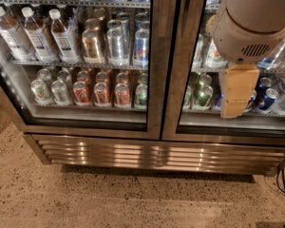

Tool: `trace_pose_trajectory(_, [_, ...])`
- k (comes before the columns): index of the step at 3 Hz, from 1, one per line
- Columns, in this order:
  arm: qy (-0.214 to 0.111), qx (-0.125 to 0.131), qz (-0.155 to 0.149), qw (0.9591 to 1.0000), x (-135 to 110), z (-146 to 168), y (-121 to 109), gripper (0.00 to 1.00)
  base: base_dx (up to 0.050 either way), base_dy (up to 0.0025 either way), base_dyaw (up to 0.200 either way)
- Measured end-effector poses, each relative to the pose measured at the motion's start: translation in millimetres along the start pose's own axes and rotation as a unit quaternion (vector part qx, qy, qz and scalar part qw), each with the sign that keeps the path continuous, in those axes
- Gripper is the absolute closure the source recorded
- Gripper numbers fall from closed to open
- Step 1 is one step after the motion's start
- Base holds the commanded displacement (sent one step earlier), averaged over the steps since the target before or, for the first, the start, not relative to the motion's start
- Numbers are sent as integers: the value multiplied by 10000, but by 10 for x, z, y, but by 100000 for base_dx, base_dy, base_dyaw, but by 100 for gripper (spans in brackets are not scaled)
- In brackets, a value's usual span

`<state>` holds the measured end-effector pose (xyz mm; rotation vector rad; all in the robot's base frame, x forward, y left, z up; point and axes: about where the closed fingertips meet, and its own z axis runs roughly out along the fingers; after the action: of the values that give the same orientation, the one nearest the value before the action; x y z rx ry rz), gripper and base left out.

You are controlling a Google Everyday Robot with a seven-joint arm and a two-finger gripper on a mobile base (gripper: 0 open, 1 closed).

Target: Open left fridge door

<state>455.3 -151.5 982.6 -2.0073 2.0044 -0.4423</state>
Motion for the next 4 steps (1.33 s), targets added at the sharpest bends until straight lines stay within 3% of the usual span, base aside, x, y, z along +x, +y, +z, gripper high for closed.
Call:
trace_pose_trajectory(1, [-9, 31, 7, 10000, -8, -23, -4, 0, 0, 0, 0])
trace_pose_trajectory(3, [-122, -520, 215, 9983, 12, 481, 52, 0, 0, 0, 0])
trace_pose_trajectory(4, [-123, -520, 215, 9983, 12, 481, 52, 0, 0, 0, 0])
